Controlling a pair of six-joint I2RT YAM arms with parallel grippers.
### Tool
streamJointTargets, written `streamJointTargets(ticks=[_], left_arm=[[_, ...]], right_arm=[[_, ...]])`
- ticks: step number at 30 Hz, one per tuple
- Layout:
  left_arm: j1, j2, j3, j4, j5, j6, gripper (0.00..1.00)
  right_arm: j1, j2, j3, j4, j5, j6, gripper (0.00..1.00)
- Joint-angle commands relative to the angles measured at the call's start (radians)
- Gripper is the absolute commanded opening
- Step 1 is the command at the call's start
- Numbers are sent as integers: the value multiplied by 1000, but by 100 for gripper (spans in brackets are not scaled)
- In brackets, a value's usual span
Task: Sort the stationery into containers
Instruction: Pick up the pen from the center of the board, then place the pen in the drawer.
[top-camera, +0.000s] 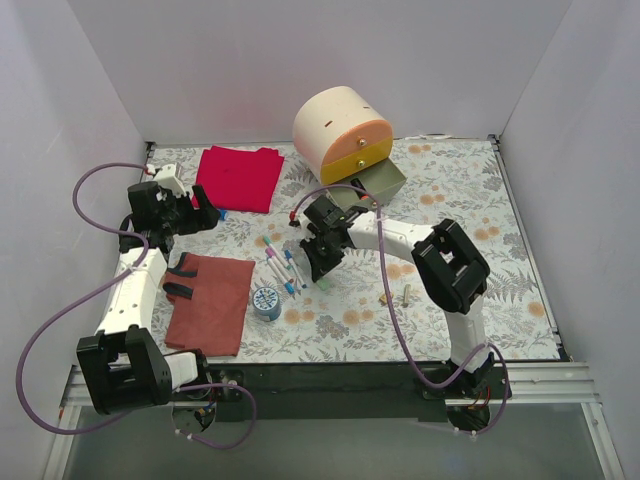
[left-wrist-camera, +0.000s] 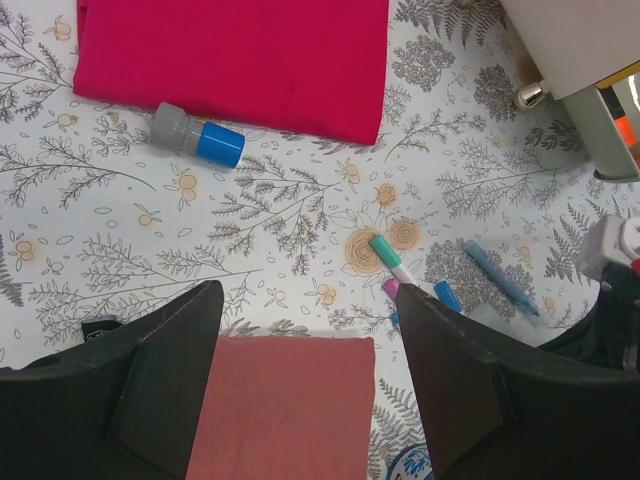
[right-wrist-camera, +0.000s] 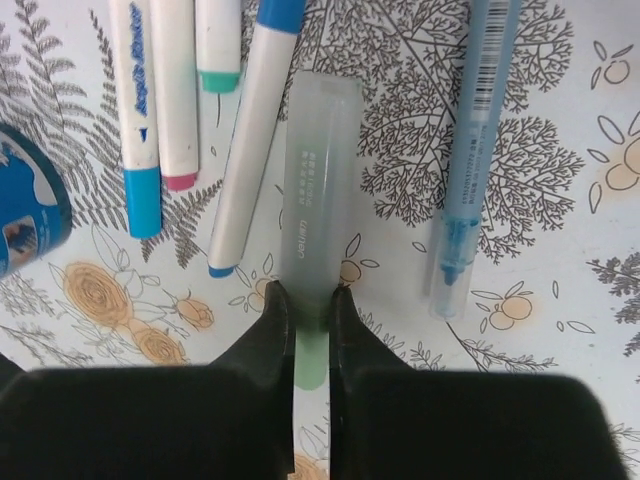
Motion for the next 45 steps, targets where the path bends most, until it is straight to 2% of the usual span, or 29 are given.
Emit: streamJointTargets(ticks=[1, 6, 10, 12, 14, 18, 24, 28, 31, 37, 40, 44, 45], left_arm=[[-4, 1, 45, 26, -7, 9, 70], [-1, 15, 62, 49, 1, 14, 70], [-1, 27, 80, 61, 9, 11, 70], [-3, 35, 88, 63, 13, 8, 70], [-3, 41, 99, 61, 16, 8, 70], [-1, 53, 114, 61, 19, 9, 70], [-1, 58, 114, 61, 29, 1, 70], [0, 52, 108, 54, 27, 0, 70], [0, 50, 108, 49, 19, 4, 70], [-1, 46, 106, 40, 7, 8, 70], [-1, 44, 106, 34, 6, 11, 70], [2, 43, 105, 28, -1, 15, 70], [2, 43, 106, 28, -2, 15, 70]], right_arm=[[-16, -104, -76, -73, 75, -165, 1], [-100, -276, -44, -162, 113, -222, 1], [-150, -320, 99, -247, 125, -406, 1], [-156, -332, 136, -242, 177, -602, 1], [-176, -369, 112, -161, 181, -764, 1], [-237, -427, 26, -3, 228, -964, 1], [-266, -409, -7, 153, 305, -1118, 1], [-269, -376, -59, 303, 349, -1305, 1], [-278, -357, -94, 388, 339, -1403, 1], [-294, -281, -61, 420, 322, -1436, 1], [-298, -243, -37, 427, 337, -1422, 14], [-301, -221, -25, 430, 345, -1414, 40], [-300, -223, -25, 428, 346, -1407, 43]])
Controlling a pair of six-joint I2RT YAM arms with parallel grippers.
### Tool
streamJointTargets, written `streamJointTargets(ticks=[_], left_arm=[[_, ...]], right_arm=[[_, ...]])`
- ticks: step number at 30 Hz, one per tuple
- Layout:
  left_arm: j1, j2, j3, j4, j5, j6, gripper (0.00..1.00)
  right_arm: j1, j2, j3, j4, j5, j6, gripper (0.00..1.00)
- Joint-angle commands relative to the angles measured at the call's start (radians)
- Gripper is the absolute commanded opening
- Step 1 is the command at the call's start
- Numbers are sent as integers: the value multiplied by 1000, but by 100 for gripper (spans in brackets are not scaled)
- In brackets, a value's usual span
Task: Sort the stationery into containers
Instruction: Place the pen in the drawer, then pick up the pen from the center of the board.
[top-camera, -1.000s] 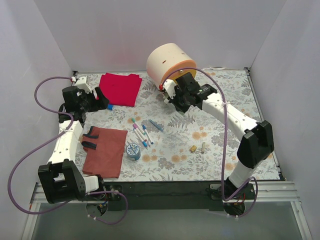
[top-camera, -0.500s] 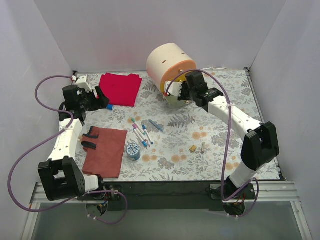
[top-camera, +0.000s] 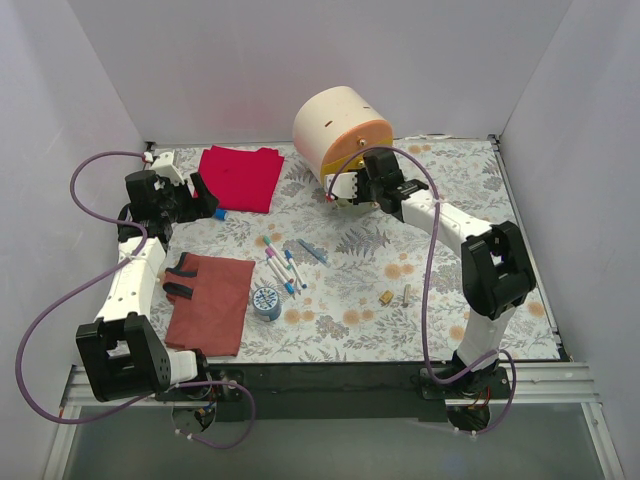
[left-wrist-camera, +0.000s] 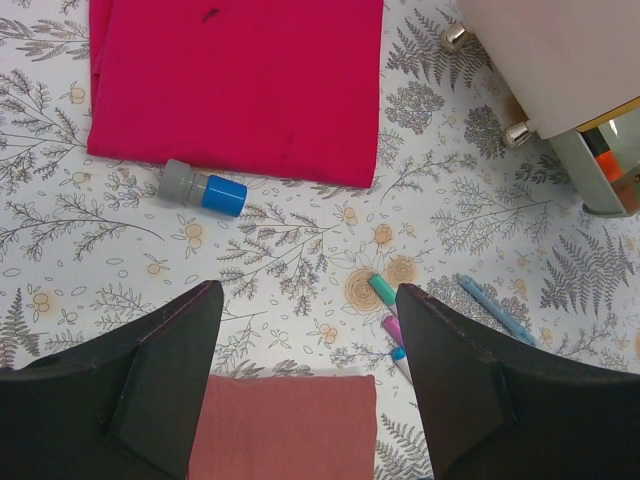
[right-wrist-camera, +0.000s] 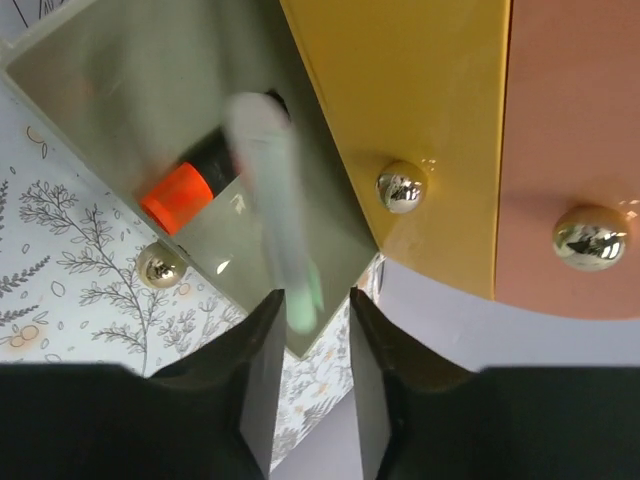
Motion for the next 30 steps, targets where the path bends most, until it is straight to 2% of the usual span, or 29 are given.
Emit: streamJointTargets(ticks=[1, 2, 4, 8, 10, 14, 15, 17, 18, 22, 30], left_arm=[[3, -28, 26, -15, -9, 15, 70], [3, -28, 24, -15, -7, 13, 70], [1, -28, 24, -12, -2, 13, 70], [3, -29, 20, -10, -1, 10, 70], [3, -32, 15, -9, -5, 9, 70], [3, -31, 6, -9, -4, -16, 70], [1, -31, 4, -9, -2, -19, 70], [1, -29, 0, -9, -4, -27, 70], [1, -29, -2, -9, -5, -31, 71], [3, -32, 0, -18, -10, -39, 71], [3, -32, 6, -36, -50, -37, 75]], right_arm=[[-5, -6, 52, 58, 14, -15, 46], [-4, -9, 52, 58, 17, -8, 52], [-5, -21, 52, 58, 20, 13, 56], [-7, -78, 55, 44, -2, 97, 56], [-5, -128, 87, -20, -87, 171, 57], [-5, -154, 206, -198, -271, 535, 61], [-4, -138, 231, -280, -355, 591, 61], [4, -109, 311, -354, -425, 684, 60], [6, -76, 331, -400, -466, 809, 60], [10, 2, 371, -467, -583, 1042, 56], [130, 60, 308, -445, -568, 1064, 56]])
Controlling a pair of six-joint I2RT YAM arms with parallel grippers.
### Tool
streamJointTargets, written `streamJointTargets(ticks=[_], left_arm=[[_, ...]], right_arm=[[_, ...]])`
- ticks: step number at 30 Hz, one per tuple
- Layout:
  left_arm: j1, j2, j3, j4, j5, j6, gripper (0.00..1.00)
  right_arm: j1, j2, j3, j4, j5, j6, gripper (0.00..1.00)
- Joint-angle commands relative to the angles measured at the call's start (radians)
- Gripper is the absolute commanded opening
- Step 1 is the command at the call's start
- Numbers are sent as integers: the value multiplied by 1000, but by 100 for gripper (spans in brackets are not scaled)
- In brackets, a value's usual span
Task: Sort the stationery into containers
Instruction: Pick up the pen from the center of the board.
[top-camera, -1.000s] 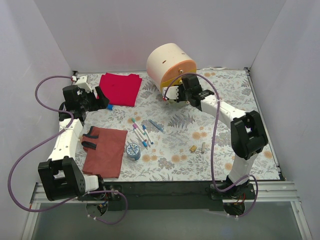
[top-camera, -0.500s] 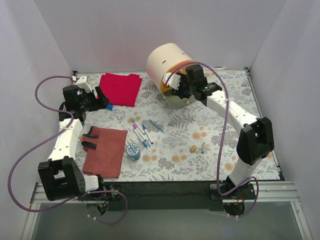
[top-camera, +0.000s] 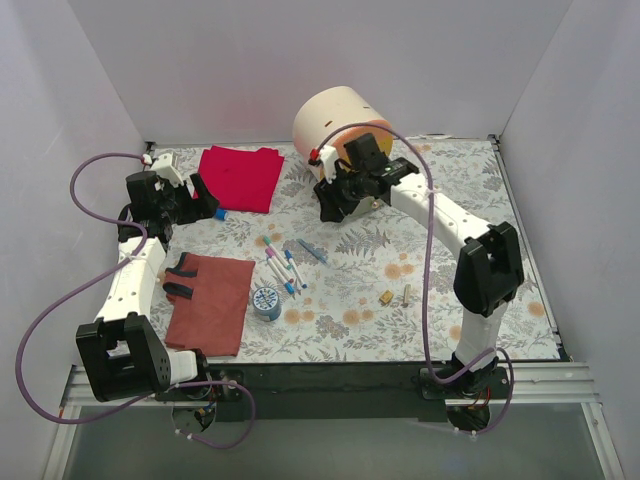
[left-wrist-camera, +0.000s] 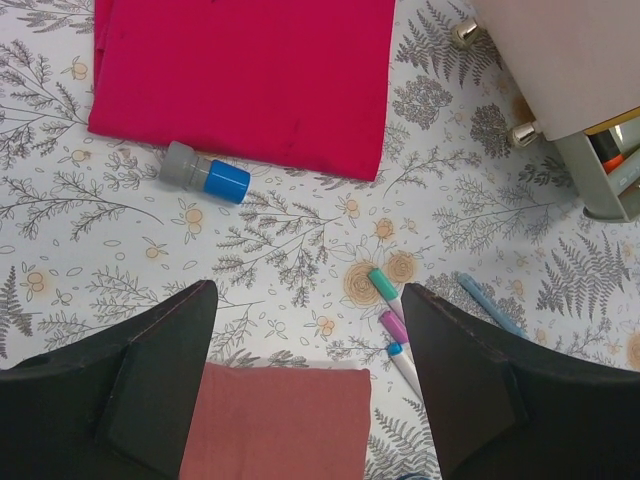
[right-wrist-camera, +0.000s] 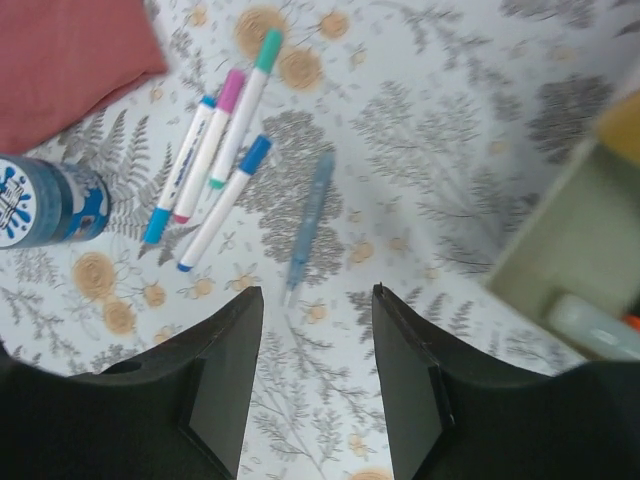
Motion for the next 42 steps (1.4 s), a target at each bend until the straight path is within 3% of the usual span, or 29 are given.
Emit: streamJointTargets(ticks=[1, 12, 31, 36, 41, 42], left_arm=[[3, -35, 5, -15, -34, -7, 76], [3, -37, -3, -26, -43, 1, 78], [1, -38, -34, -19, -62, 18, 77], [3, -34, -32, -14, -62, 19, 77], [3, -34, -22, -8, -58, 19, 77], [3, -34, -20, -9, -60, 22, 77]], right_arm=[[75, 37, 7, -34, -30, 74, 56], [158, 152, 10, -20, 176, 51, 58], [172, 371, 96, 4, 259, 14, 52], [186, 400, 85, 10, 280, -41, 36], [198, 385, 93, -5, 279, -107, 3], [198, 367, 96, -13, 273, -120, 1]])
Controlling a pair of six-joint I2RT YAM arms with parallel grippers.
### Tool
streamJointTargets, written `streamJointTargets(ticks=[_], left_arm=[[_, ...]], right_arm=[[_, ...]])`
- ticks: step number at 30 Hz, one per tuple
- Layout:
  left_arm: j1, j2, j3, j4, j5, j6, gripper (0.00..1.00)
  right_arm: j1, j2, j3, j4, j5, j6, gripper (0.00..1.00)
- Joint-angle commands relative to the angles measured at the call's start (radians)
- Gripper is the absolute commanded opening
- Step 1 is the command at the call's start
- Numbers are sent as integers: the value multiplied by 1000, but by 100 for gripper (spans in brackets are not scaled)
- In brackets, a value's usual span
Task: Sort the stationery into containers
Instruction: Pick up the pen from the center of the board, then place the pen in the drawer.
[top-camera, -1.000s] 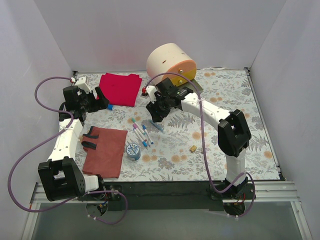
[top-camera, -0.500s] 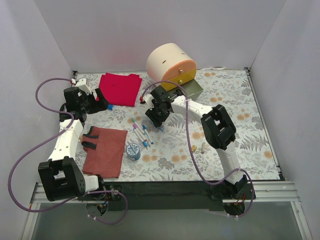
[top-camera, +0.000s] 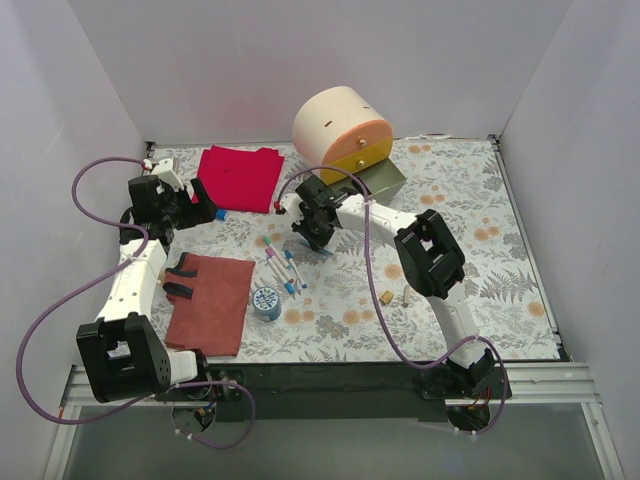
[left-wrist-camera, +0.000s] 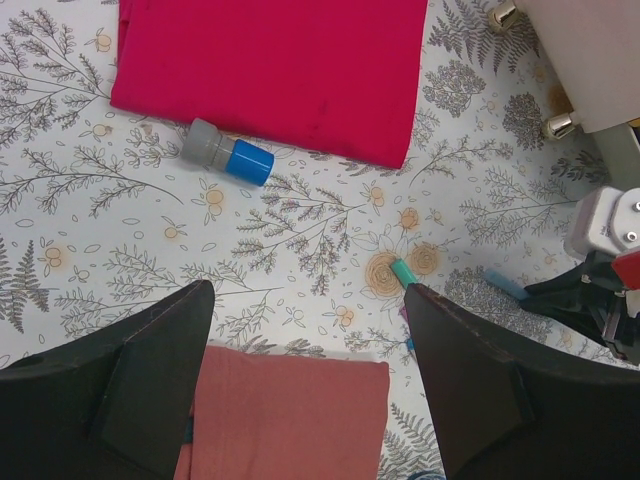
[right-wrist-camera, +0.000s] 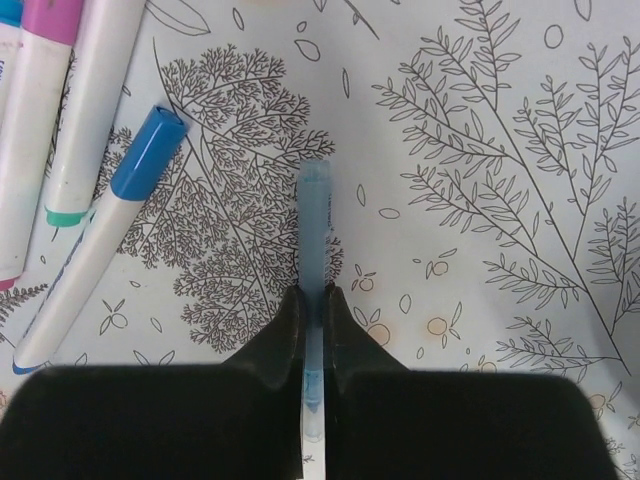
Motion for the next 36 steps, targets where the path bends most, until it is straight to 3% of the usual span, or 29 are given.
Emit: streamJointTargets(ticks=[1, 4, 8, 12, 19, 29, 30, 31, 33, 34, 36], left_arm=[[3, -31, 9, 2, -11, 17, 77], [3, -34, 5, 8, -14, 23, 77], [4, -36, -15, 25, 0, 9, 77], [4, -30, -11, 36, 23, 1, 77], [6, -22, -2, 50, 46, -9, 77], [6, -23, 21, 25, 40, 12, 77], [6, -23, 26, 22, 40, 12, 77], [9, -25, 26, 22, 41, 12, 77], [12, -23, 27, 17, 44, 14, 77], [14, -23, 29, 17, 46, 15, 77], [15, -20, 31, 17, 47, 14, 77]], right_arm=[[15, -32, 32, -19, -11, -108, 1], [15, -139, 23, -55, -25, -238, 1], [-26, -339, -72, 8, -19, -572, 1], [-94, -423, -140, 47, 30, -741, 1], [-232, -434, -152, 94, 49, -929, 1], [-284, -327, -129, 200, 32, -1096, 1], [-287, -316, -118, 205, 44, -1096, 5], [-287, -306, -114, 220, 56, -1094, 17], [-286, -280, -100, 235, 96, -1067, 28], [-287, -276, -85, 247, 96, -1049, 46], [-289, -279, -78, 249, 130, -1029, 52]])
